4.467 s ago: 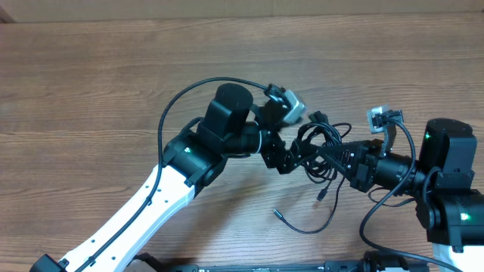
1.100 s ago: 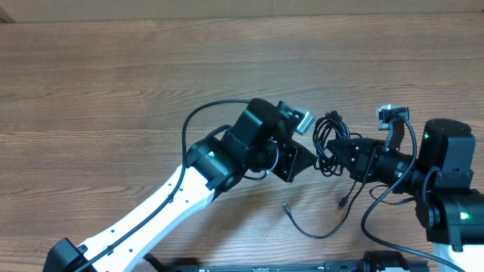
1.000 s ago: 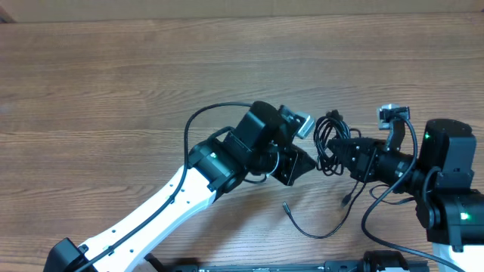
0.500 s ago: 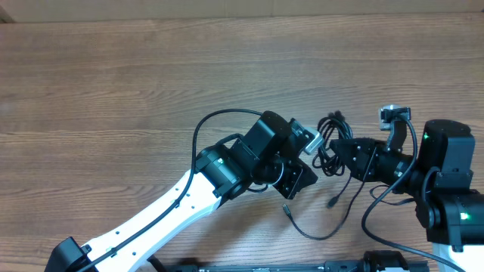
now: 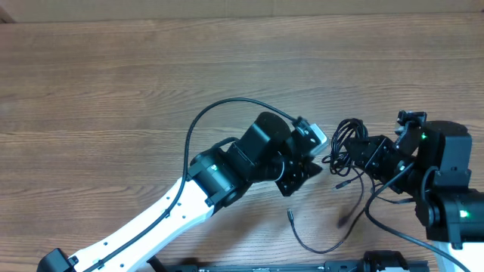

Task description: Untangle cables

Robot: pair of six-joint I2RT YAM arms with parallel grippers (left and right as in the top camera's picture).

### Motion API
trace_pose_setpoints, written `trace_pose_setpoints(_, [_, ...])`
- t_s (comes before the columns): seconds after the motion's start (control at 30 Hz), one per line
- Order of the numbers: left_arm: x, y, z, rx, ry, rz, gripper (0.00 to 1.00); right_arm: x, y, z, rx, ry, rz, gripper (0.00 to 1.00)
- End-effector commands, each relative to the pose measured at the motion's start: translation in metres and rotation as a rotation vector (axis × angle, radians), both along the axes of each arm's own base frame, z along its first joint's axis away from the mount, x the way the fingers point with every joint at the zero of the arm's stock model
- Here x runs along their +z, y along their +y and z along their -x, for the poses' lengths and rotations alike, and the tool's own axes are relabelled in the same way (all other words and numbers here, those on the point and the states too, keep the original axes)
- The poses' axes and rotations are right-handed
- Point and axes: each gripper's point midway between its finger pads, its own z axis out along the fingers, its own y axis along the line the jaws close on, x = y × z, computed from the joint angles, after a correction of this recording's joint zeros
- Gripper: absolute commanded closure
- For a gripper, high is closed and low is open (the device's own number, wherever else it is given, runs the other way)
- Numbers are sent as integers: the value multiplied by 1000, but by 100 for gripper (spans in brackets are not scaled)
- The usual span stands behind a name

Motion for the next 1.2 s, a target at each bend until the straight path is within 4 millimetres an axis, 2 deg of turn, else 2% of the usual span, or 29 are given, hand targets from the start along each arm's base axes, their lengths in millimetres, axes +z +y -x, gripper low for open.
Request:
trace_pose_setpoints(0.0, [10,-3,6,-112,-185,-19,62,4,6,-3,3,13,-43,96])
trace_pose_setpoints(0.1, [9,-2,5,-109,-190,-25,58,5,12,-3,34,15,-72,96])
trace_pose_setpoints(0.37, [6,5,-14,-1,-224,-71,58,16,26,0,110,-9,-141,96])
trace_pose_setpoints(0.6, [8,22,-49,242,-246,-112,62,19,31,1,133,-15,-163,96])
trace_pose_setpoints(0.9, [29,15,-60,304,-266,-15,62,21,34,3,149,-16,-179,96])
trace_pose_setpoints(1.17, [41,4,-56,272,-278,45,62,22,35,3,157,-17,-187,96])
